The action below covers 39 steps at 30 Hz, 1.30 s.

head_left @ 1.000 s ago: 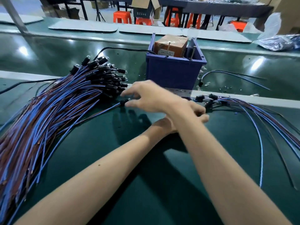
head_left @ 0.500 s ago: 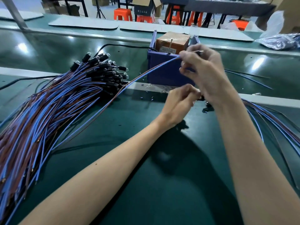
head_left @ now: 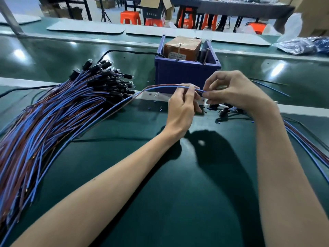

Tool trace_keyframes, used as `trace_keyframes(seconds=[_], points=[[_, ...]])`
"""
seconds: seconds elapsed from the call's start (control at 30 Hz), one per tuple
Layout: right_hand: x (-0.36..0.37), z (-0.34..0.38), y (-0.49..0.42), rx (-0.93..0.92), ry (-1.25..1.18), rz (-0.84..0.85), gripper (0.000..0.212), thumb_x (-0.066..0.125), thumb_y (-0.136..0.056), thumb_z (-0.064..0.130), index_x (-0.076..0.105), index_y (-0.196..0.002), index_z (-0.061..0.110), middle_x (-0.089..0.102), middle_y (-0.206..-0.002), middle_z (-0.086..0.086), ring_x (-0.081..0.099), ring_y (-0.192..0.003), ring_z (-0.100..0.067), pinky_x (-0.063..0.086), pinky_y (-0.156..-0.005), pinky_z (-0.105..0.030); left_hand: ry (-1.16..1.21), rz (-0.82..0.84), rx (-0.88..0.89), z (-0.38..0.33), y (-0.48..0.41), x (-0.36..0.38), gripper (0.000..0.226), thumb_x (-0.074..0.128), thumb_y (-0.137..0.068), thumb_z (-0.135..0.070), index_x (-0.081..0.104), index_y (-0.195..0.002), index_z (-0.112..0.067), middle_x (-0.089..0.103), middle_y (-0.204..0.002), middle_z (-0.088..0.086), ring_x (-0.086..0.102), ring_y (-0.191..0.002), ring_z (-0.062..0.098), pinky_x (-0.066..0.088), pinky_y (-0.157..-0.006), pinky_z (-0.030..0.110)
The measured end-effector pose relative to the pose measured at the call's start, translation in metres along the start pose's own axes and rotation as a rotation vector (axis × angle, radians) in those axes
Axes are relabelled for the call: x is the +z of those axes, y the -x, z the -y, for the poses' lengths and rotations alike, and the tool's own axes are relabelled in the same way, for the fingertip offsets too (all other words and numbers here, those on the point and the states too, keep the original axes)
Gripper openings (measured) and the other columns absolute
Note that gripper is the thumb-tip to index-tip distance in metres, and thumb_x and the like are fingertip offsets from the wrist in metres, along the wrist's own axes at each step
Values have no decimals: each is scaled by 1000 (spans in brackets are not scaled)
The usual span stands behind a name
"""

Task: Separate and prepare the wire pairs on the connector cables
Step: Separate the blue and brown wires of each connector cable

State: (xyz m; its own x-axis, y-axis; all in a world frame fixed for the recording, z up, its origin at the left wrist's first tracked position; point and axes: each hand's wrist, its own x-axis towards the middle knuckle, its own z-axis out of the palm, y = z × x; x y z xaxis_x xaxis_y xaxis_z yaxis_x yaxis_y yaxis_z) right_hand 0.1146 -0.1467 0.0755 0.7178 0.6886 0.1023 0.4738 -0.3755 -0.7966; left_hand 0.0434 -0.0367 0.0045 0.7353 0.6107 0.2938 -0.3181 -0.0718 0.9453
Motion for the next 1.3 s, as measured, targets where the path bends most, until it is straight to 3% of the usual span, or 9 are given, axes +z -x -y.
trace_keyframes(seconds=[0.2,0.37,0.5,0.67,0.9,1.0,1.1,1.23,1.3], points=[[10,-1,-7,-64,152,-53,15,70,-87,25,69,-76,14,72,-73,-10,63,-68,-17,52,-72,-37,-56,11,-13,4,-2,0,27,42,-102,-19,45,-75,-18,52,-60,-3,48,-43,7,39,-52,25],[17,5,-12,-71,-121,-178,22,48,-99,4,50,-81,17,65,-69,-3,64,-52,-8,47,-53,-15,-17,-65,44,0,2,3,24,38,-102,-12,47,-81,-21,55,-72,-1,50,-53,13,40,-53,27],[31,18,-18,-44,-356,-224,23,36,-101,1,43,-88,18,51,-70,0,53,-53,-8,50,-57,-22,155,-240,-28,-18,-3,5,21,39,-102,-9,51,-87,-17,62,-78,3,55,-49,10,44,-50,23],[38,28,-27,41,-517,-311,24,39,-103,25,48,-85,13,46,-63,3,46,-53,-12,45,-61,-31,397,-303,-139,-42,-9,11,16,43,-102,-12,54,-91,-10,65,-74,0,50,-41,3,45,-45,16],[47,37,-31,133,-1003,-464,19,27,-102,9,42,-90,9,46,-58,-5,50,-37,-16,48,-48,-27,438,-432,-212,-58,-26,9,17,33,-104,-13,49,-98,-12,59,-66,1,49,-35,5,42,-43,16],[59,39,-36,187,-907,-615,18,29,-101,9,44,-92,12,51,-58,-3,50,-43,-13,42,-46,-23,284,-487,-212,-59,-37,12,20,35,-103,-15,51,-111,-6,59,-66,2,51,-41,12,51,-56,28],[67,38,-41,198,-853,-738,23,32,-102,11,43,-83,18,53,-57,1,49,-40,-6,41,-51,-23,-18,-451,-42,-59,-45,15,20,37,-101,-14,56,-108,-12,63,-81,3,63,-74,25,55,-76,39],[67,39,-48,120,-787,-878,27,37,-103,14,41,-77,21,53,-63,3,50,-54,-8,43,-65,-28,-594,-134,225,-68,-64,15,26,43,-100,-21,67,-109,-18,72,-98,2,65,-86,19,50,-71,27],[59,38,-55,130,-687,-829,26,42,-102,17,44,-76,19,55,-70,1,51,-63,-13,43,-68,-31,-728,-11,157,-72,-78,16,24,47,-97,-25,71,-95,-21,72,-92,-1,64,-85,18,49,-68,26]])
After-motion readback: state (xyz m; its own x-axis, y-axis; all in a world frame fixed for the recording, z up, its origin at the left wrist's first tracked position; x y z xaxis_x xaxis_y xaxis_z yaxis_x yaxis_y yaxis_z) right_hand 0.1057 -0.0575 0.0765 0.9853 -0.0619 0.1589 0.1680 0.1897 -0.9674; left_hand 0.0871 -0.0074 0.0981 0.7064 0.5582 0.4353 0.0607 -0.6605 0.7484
